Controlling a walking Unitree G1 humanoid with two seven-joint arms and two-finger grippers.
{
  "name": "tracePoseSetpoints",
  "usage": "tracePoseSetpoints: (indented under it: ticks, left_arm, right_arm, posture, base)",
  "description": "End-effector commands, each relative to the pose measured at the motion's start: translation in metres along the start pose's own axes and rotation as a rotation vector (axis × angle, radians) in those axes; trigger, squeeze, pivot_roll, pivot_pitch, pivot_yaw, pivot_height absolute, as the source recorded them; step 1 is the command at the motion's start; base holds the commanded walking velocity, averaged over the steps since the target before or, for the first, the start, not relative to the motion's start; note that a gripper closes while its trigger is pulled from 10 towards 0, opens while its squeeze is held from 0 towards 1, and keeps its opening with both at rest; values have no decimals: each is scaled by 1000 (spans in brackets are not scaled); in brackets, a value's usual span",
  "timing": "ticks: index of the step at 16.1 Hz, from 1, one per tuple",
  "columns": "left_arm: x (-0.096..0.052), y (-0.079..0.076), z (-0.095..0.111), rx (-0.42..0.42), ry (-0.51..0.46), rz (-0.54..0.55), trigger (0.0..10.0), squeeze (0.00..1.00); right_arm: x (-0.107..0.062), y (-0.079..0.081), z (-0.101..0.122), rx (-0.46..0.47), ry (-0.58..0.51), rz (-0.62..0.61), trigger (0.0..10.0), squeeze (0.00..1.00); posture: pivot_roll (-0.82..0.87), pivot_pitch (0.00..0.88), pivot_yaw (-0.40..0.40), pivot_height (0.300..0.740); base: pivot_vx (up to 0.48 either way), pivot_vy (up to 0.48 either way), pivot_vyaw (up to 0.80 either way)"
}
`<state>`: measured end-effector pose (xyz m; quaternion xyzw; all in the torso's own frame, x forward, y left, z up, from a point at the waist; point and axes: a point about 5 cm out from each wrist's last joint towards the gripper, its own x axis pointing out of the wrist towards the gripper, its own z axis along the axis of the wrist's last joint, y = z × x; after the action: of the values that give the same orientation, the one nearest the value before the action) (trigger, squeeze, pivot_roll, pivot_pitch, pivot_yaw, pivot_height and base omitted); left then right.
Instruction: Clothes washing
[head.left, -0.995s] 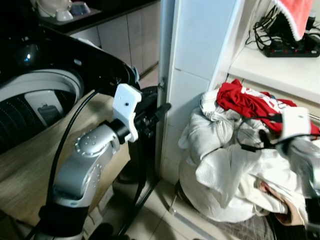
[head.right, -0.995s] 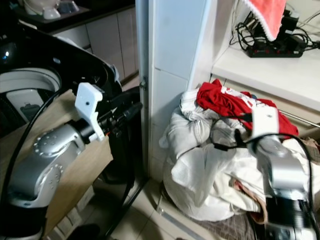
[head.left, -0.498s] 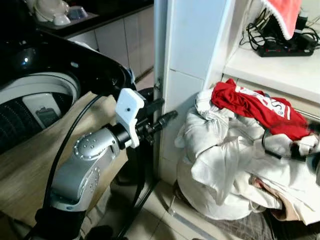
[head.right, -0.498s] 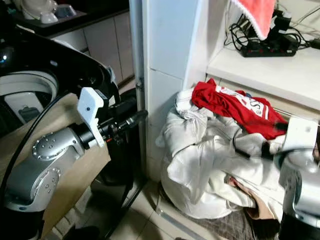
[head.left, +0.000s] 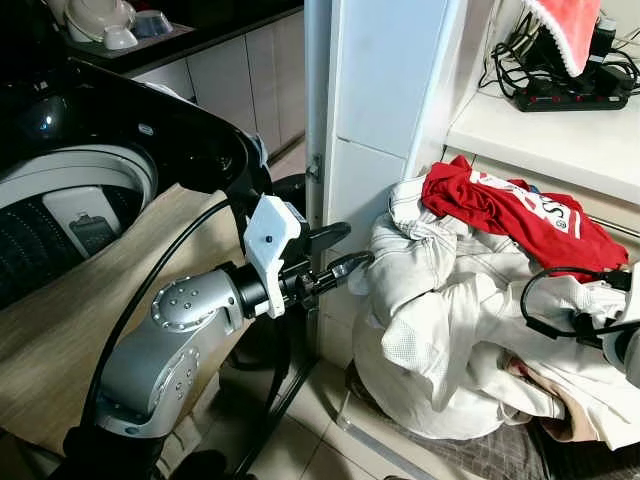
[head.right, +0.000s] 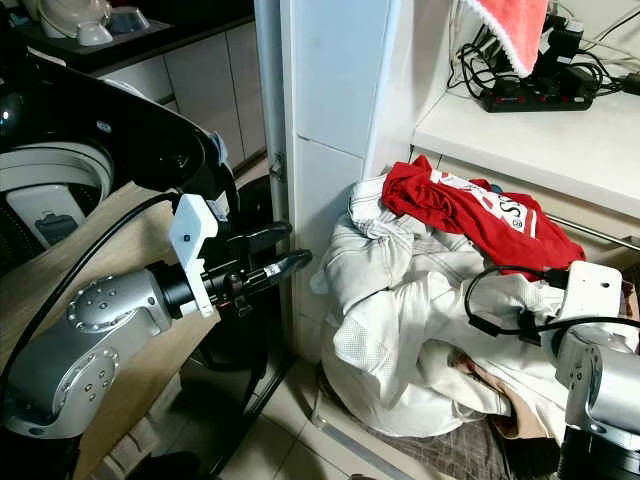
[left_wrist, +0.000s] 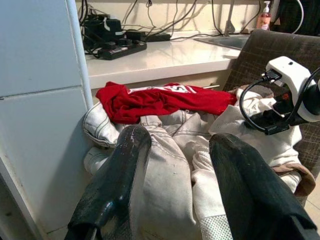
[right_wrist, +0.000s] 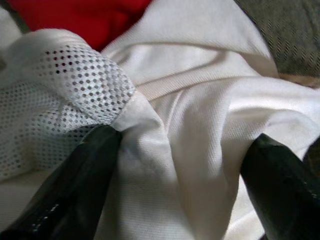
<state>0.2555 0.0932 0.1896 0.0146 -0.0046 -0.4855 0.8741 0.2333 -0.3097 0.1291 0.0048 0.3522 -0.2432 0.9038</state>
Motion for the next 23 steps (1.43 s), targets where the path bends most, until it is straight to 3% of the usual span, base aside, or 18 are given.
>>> tracePoseSetpoints:
  ticks: [1,9,18,21,23]
  left_arm:
    - [-1,-1,4,14,-4,-2,10000,0]
    - [1,-10,2,-20,3,-85,10000,0]
    - [1,-10,2,-18,6,-91,10000,0]
    - [2,-6,5,-7,-12,-59,10000,0]
    - [4,1,9,10,-41,-5,10000,0]
  right_arm:
    - [0,-2,5,17,-18,13,0,0]
    - [0,2,2,27,-22,43,0,0]
    - [-3,3,9,37,-54,60,0,0]
    - [-18,16,37,78,-187,187,0,0]
    - [-35,35,56,77,-245,350,0,0]
  posture:
    - [-95,0,-10,740]
    - [-104,0,-2,740]
    - [-107,0,-1,740]
    - [-109,0,1,740]
    - [-112,0,3,740]
  base:
    - [0,0,0]
    - [0,0,0]
    - [0,0,0]
    - [0,0,0]
    - [0,0,0]
